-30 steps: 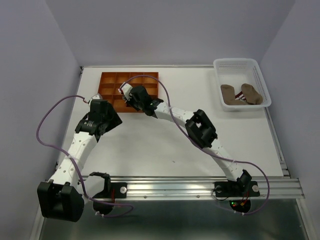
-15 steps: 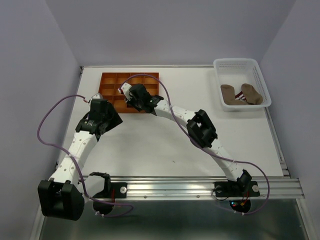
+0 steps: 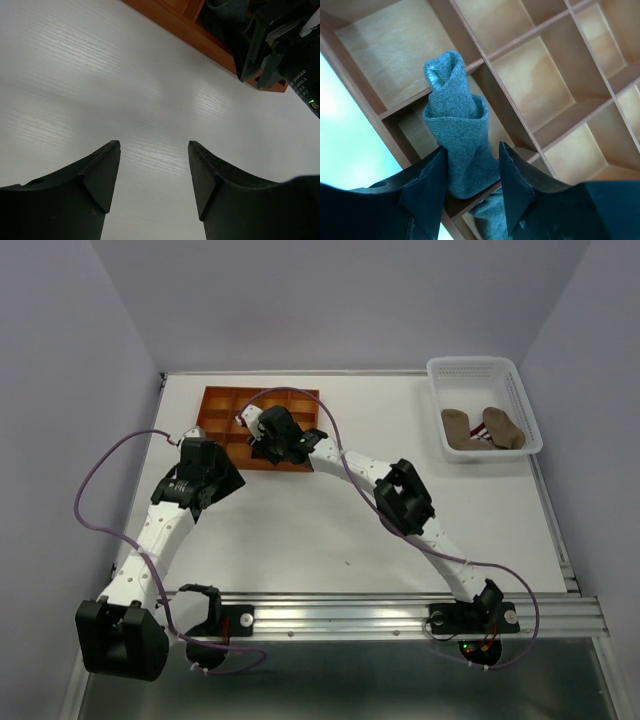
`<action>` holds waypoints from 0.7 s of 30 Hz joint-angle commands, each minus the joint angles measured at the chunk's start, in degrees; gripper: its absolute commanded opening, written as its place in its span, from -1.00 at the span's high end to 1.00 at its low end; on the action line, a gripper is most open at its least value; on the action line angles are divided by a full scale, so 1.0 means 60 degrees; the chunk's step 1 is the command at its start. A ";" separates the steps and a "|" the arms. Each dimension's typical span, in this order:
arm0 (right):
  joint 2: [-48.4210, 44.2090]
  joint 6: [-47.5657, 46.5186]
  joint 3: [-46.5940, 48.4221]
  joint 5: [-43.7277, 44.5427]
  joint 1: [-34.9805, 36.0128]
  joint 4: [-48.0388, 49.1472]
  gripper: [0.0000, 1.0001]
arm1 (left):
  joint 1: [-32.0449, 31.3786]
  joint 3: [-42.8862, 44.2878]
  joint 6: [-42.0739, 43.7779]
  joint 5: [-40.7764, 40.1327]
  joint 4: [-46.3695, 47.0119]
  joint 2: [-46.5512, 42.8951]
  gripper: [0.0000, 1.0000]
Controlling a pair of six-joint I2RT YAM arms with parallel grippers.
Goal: Roll the socks
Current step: Place the rolled socks into the container
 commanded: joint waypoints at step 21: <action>-0.1397 0.0954 0.0296 -0.1550 0.0027 0.0375 0.65 | 0.0045 0.0169 0.0043 0.0031 0.0288 -0.0048 -0.36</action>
